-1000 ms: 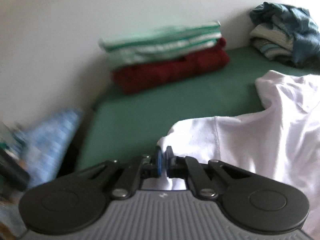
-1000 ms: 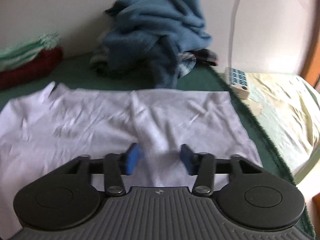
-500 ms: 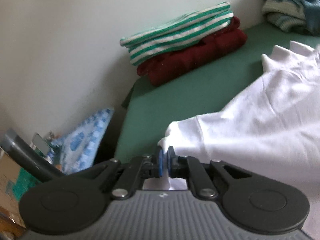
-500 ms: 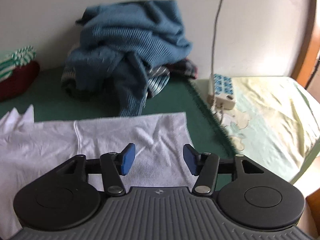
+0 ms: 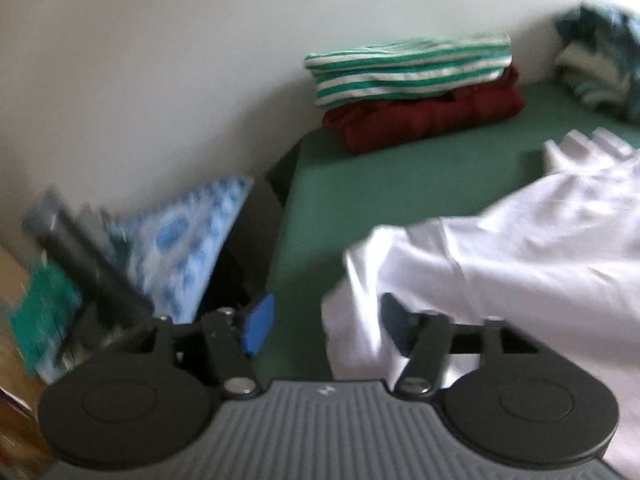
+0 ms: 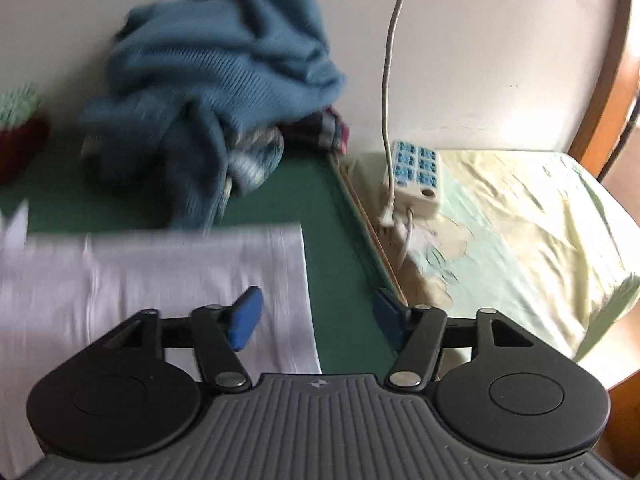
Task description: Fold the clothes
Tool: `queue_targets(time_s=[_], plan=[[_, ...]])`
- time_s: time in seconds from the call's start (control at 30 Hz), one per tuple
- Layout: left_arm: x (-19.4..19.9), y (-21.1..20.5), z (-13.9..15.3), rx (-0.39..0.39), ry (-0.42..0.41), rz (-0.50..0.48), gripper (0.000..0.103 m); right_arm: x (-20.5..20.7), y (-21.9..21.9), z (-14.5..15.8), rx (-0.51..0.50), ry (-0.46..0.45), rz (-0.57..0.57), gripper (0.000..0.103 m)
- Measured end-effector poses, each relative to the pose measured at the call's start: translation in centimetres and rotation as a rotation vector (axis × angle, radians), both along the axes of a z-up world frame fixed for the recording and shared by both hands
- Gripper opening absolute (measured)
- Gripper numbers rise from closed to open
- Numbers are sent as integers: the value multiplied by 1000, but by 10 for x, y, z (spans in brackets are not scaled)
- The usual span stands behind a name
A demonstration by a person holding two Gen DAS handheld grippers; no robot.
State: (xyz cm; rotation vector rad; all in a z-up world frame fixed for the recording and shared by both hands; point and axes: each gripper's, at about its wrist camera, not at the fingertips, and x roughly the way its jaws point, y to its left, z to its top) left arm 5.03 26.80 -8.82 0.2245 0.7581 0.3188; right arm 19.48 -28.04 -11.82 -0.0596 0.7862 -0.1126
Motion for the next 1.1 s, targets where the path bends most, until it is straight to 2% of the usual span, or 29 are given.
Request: queue_targets(time_s=[0.1, 0.2, 0.27, 0.33, 0.4, 0.43, 0.47, 0.57, 0.63, 0.7, 0.73, 0.77, 0.83, 0.9, 1.03, 1.1], plan=[[-36, -2, -2, -66, 29, 30, 65, -38, -13, -4, 15, 17, -14, 69], [-53, -18, -19, -84, 76, 61, 66, -60, -28, -7, 129, 17, -20, 70], [-56, -28, -31, -83, 101, 85, 63, -66, -23, -10, 102, -6, 27, 64], [-52, -37, -37, -64, 103, 116, 52, -68, -15, -9, 86, -24, 118, 16], [-42, -39, -37, -48, 94, 150, 21, -68, -3, -8, 10, -7, 191, 2], [-36, -38, -37, -41, 98, 167, 14, -69, 1, -7, -34, -5, 212, 1], [-31, -36, -39, -33, 102, 189, 9, -71, 2, -7, -77, -12, 217, 1], [-25, -27, -44, 11, 99, 257, 5, -71, -16, -11, -120, -5, 160, 0], [-31, -16, -39, -4, 102, 317, 5, -68, -33, -15, -144, -3, 79, 0], [-46, -11, -29, -86, 79, 316, 5, -69, -45, -11, -96, -1, 52, 0], [-53, -11, -25, -120, 68, 306, 6, -72, -45, -6, -39, -12, 74, 6], [-59, -13, -22, -132, 62, 291, 8, -76, -45, 0, 18, -22, 95, 8], [-64, -19, -21, -145, 63, 278, 12, -84, -45, 10, 132, -43, 138, 24], [-57, -24, -26, -153, 75, 271, 12, -92, -30, 15, 193, -45, 206, 37], [-33, -31, -33, -155, 76, 267, 13, -101, 11, 7, 281, 14, 357, 37], [-21, -30, -35, -112, 80, 297, 13, -103, 25, 0, 292, 54, 405, 36]])
